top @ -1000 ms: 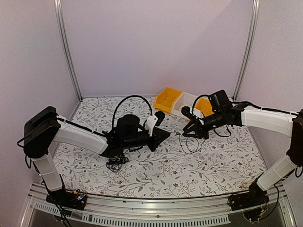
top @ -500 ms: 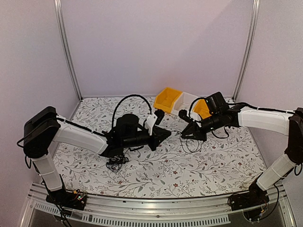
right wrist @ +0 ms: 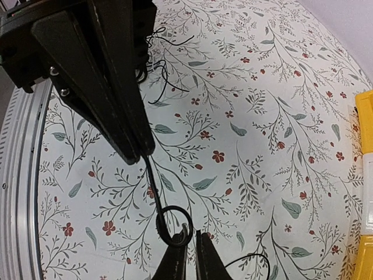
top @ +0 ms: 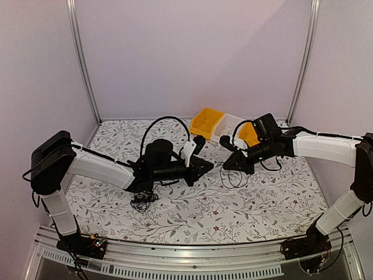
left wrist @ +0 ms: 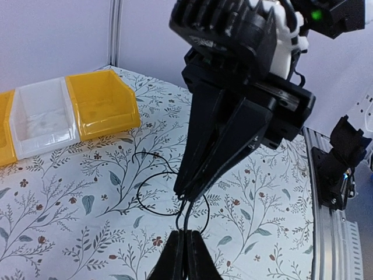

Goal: Untangle the cables

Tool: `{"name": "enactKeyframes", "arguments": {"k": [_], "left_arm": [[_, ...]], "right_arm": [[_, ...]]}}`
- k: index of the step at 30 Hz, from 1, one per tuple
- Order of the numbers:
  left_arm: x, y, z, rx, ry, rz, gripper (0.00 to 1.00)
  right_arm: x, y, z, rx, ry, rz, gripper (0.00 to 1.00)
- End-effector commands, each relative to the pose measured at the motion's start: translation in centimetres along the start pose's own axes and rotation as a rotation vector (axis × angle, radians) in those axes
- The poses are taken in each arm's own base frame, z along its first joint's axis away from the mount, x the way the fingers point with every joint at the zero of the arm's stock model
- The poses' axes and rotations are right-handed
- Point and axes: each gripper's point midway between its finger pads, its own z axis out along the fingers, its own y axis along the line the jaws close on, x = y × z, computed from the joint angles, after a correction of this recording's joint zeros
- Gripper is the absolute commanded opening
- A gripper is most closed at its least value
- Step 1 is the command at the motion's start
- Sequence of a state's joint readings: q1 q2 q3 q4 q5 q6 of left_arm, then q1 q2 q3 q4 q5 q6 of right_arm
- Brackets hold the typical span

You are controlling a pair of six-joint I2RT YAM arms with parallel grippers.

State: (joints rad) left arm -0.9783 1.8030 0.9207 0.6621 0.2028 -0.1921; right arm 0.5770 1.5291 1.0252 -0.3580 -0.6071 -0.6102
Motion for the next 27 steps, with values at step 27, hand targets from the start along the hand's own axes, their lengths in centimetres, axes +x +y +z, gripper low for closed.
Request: {"name": "enactKeyframes", "arguments": {"k": [27], "left_arm": [[1.8, 1.2, 1.6, -0.009, 0.094, -0.039, 0.00]], "right_arm": [[-1.1, 0.1, -0.6, 0.021, -0.021, -0.043, 0.15]]}}
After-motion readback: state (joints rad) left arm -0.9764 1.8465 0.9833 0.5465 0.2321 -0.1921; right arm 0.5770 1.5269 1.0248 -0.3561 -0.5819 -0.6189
